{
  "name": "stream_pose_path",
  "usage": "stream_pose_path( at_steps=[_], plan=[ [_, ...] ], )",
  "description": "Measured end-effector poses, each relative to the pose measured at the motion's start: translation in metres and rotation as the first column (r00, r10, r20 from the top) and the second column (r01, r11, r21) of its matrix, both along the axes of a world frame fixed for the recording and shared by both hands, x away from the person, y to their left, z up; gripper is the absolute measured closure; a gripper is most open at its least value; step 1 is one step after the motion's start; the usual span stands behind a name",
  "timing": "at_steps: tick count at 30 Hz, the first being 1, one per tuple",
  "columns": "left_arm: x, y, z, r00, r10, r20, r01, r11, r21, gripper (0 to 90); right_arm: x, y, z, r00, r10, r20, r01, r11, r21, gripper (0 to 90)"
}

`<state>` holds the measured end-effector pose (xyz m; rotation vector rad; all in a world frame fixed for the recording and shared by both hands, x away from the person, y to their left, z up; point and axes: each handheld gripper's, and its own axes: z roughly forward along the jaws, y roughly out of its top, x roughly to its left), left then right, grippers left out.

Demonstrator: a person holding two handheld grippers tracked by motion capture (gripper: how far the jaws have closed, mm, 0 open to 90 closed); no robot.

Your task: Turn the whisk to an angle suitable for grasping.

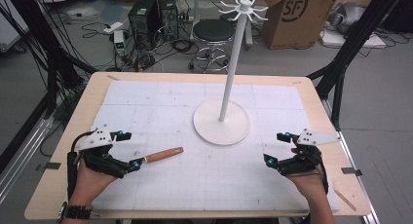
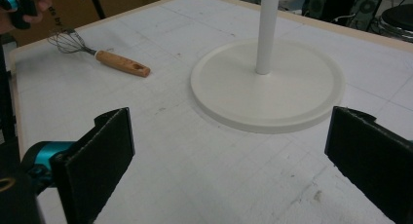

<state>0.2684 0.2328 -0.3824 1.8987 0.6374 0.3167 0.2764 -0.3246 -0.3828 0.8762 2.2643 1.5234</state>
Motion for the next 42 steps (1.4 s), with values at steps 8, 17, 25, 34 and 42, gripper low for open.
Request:
stream_pose_path(
  at_steps=[8,17,25,34,42],
  plan=[
    [0.0,-0.004,0.001,1.0,-0.003,0.002,0.003,0.9999,0.014,3.5,-0.001,-0.002,-0.004,0.9998,-0.005,-0.017,0.005,1.0,-0.017,2.7],
    [0.009,-0.015,-0.004,0.9995,-0.012,-0.029,0.015,0.9943,0.106,3.5,0.0,-0.001,-0.002,0.9999,-0.012,-0.009,0.012,1.0,-0.021,2.6],
    [0.021,-0.022,0.003,0.9985,0.0,-0.054,0.009,0.9851,0.172,3.5,0.002,-0.001,-0.003,0.9998,-0.009,-0.017,0.009,1.0,-0.016,2.7],
    [0.03,-0.034,0.004,0.9954,0.012,-0.095,0.013,0.9663,0.257,3.5,0.002,-0.001,-0.003,0.9998,-0.006,-0.019,0.005,1.0,-0.011,2.7],
    [0.036,-0.049,-0.002,0.9893,0.037,-0.141,0.022,0.9197,0.392,3.5,0.003,0.001,-0.004,0.9997,0.0,-0.023,0.0,1.0,-0.019,2.7]
  ],
)
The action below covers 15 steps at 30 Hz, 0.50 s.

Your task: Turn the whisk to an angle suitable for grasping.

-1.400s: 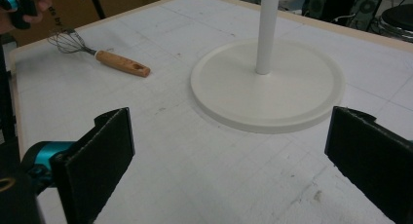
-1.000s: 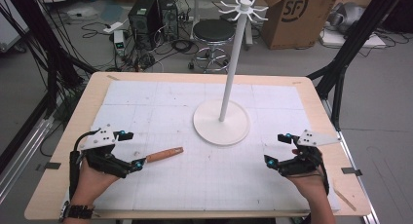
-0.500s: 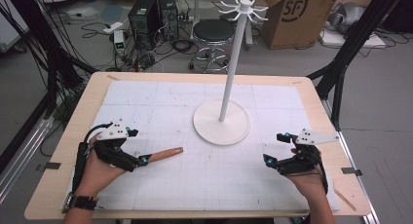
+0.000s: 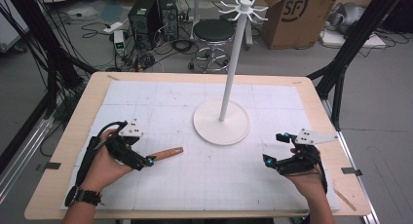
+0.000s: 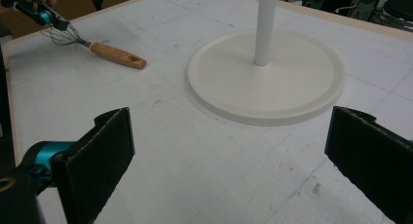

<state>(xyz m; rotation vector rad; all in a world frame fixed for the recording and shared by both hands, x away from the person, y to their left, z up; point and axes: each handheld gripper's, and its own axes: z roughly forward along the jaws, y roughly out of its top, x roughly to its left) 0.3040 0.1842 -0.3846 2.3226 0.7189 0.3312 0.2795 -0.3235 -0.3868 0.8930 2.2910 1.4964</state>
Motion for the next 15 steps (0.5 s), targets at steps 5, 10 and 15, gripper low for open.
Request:
stream_pose_path(
  at_steps=[5,10,15],
  plan=[
    [0.004,-0.006,-0.004,0.9993,-0.005,-0.038,0.008,0.9985,0.054,11.7,0.001,0.0,-0.002,1.0,0.002,-0.004,-0.002,1.0,-0.001,2.7],
    [0.008,-0.008,-0.006,0.9972,-0.023,-0.071,0.031,0.9939,0.106,14.3,0.001,0.0,-0.003,1.0,0.001,-0.008,-0.001,1.0,-0.008,2.7],
    [0.012,-0.01,-0.009,0.9952,-0.026,-0.094,0.039,0.9898,0.137,19.1,0.002,0.001,-0.003,1.0,0.001,-0.008,-0.001,1.0,-0.011,2.6]
  ],
)
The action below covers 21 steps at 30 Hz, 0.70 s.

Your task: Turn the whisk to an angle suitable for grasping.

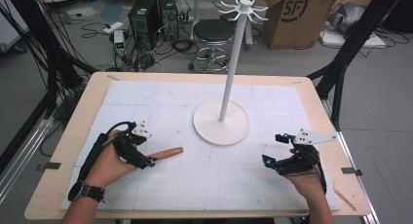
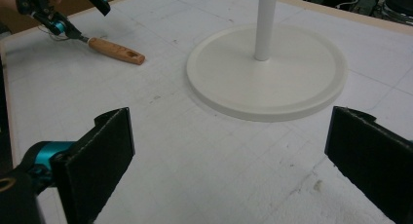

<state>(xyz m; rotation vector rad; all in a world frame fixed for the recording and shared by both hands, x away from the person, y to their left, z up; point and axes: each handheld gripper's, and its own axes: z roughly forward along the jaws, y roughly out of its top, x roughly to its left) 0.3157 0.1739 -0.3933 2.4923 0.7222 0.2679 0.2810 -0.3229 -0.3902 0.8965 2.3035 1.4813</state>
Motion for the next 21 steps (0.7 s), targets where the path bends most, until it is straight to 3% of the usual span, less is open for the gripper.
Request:
stream_pose_path(
  at_steps=[10,21],
  plan=[
    [0.003,-0.012,-0.005,0.9973,-0.051,-0.052,0.056,0.9931,0.103,33.3,0.001,0.001,-0.002,1.0,0.0,-0.005,0.0,1.0,-0.001,2.6],
    [0.005,-0.018,-0.015,0.9938,-0.063,-0.092,0.077,0.9834,0.164,50.3,0.001,0.001,-0.003,1.0,-0.002,-0.008,0.002,1.0,-0.004,2.7]
  ],
)
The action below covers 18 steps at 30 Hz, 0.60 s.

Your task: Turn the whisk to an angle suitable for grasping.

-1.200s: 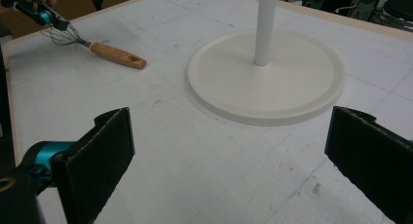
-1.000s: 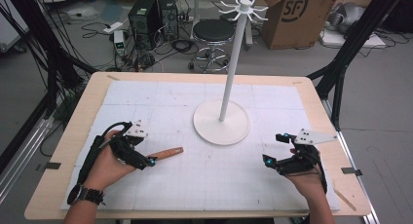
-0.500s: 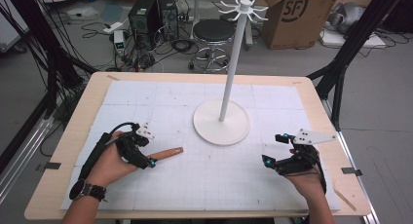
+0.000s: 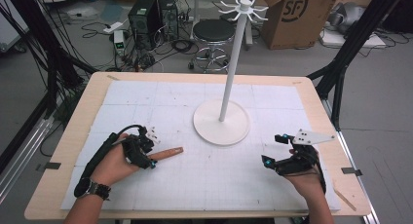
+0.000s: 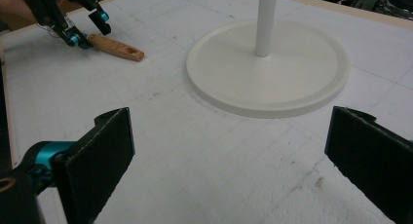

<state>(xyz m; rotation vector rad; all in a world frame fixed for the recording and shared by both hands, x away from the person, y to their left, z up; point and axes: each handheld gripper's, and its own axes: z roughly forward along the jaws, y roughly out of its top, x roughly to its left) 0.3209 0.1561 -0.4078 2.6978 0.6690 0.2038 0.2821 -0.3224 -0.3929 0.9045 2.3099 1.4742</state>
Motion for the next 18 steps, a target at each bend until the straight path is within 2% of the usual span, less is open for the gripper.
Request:
stream_pose_path(
  at_steps=[4,6,9,14,18],
  plan=[
    [0.0023,-0.0001,-0.0048,1.0,0.009,0.003,-0.009,0.999,0.043,52.7,-0.0002,0.0,-0.0002,1.0,0.004,-0.002,-0.004,1.0,-0.002,2.7],
    [0.0043,0.0014,-0.0054,0.9997,0.019,-0.015,-0.019,0.9995,0.027,52.6,-0.0005,0.0002,-0.0002,1.0,0.004,-0.002,-0.004,1.0,-0.001,2.7],
    [0.0071,0.0027,-0.0055,0.9988,0.006,-0.05,-0.005,0.9999,0.014,56.1,-0.0004,0.0002,-0.0004,1.0,0.004,-0.002,-0.004,1.0,-0.001,2.7],
    [0.0061,0.0011,-0.0051,0.9979,-0.012,-0.064,0.013,0.9999,0.011,66.7,-0.0004,0.0004,-0.0005,1.0,0.004,0.0,-0.004,1.0,-0.002,2.6],
    [0.0067,-0.0001,-0.0047,0.9977,-0.026,-0.063,0.027,0.9994,0.02,68.3,-0.001,0.0002,-0.0003,1.0,0.003,-0.003,-0.003,1.0,-0.001,2.6]
  ],
)
